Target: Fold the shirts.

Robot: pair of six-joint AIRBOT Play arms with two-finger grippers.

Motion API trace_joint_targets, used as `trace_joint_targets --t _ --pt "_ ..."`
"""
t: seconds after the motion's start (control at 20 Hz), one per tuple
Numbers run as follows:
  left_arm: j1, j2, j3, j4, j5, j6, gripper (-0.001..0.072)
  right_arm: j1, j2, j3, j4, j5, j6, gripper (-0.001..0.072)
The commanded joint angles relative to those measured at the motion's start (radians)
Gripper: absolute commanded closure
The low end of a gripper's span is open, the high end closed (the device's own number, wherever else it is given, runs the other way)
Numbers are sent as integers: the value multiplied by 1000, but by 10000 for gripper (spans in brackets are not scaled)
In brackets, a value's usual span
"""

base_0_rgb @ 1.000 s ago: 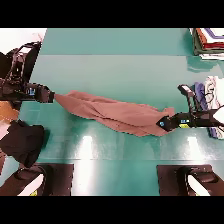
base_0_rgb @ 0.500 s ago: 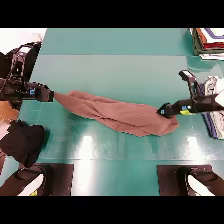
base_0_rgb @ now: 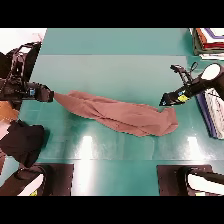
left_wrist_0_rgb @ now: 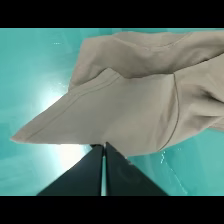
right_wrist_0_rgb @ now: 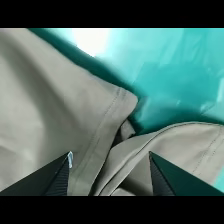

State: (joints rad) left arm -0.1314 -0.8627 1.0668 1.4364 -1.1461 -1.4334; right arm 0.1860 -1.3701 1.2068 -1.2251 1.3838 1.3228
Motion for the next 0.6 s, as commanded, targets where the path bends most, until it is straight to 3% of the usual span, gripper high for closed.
trace_joint_targets --t 0.0,0.2,0.25,0.4,0.55 --pt "-1 0 0 0 9 0 686 -24 -118 58 86 146 -5 165" --pt "-1 0 0 0 8 0 686 28 -199 84 159 223 -5 167" --pt "-1 0 0 0 8 0 686 45 -207 84 159 221 -14 215" --pt "-1 0 0 0 8 0 686 69 -188 84 158 165 -86 696" --pt "-1 2 6 2 10 1 686 51 -90 84 152 35 -90 697"
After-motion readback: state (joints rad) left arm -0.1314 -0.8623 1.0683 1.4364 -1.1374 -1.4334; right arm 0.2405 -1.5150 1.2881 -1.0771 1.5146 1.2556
